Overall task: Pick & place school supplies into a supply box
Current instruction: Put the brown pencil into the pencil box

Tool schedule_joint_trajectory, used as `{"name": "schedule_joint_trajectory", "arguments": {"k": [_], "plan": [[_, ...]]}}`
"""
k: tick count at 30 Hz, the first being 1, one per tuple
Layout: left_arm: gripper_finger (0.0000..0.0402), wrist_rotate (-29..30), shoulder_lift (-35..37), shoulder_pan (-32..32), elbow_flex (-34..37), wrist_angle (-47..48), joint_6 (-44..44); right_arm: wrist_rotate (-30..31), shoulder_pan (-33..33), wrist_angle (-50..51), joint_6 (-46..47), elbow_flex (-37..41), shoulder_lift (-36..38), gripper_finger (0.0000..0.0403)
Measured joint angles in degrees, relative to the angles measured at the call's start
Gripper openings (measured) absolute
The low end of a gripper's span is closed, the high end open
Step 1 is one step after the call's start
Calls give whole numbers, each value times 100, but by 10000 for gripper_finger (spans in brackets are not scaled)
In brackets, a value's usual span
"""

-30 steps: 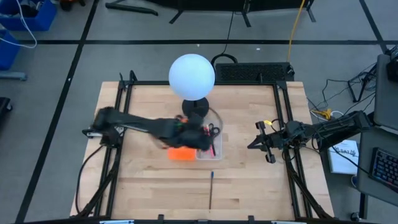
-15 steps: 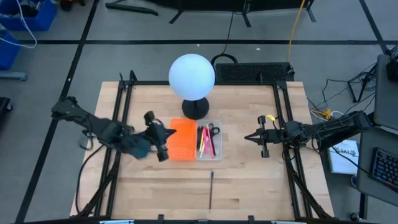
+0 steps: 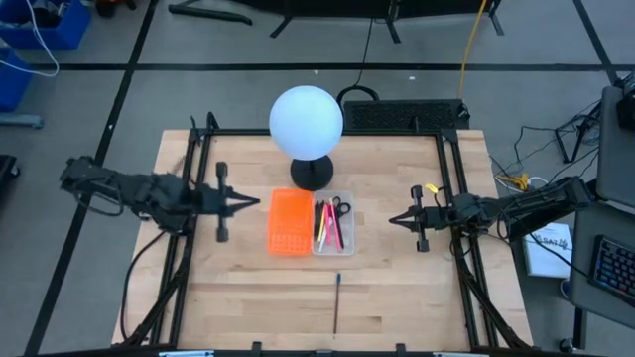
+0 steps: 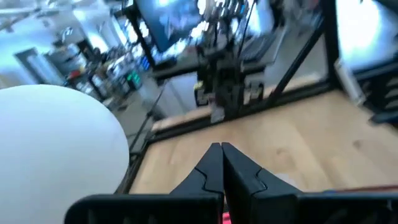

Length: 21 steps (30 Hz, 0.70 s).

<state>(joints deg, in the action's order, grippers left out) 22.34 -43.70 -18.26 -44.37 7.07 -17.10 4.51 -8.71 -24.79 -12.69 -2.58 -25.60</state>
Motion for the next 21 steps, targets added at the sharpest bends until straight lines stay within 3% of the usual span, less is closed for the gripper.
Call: {"name": "schedule_joint_trajectory", "arguments": {"k": [3,6,11,15,21], "plan": [[3,-836,633,434,539,-223,91,8,0,-50,80,1,-14,0],[5,-1260,1099,770,1111,-452,505,24,0,-294,131,1,-14,0],[3,-1456,1608,854,1935,-502,1297,20,0,-543,167,2,-13,0],[3,-1470,2021,715,2568,-1006,908,20,0,-522,294,2,-22,0],[7,-1505,2301,1024,3186,-1419,850,272,-1,-824,299,1,-42,0]]}}
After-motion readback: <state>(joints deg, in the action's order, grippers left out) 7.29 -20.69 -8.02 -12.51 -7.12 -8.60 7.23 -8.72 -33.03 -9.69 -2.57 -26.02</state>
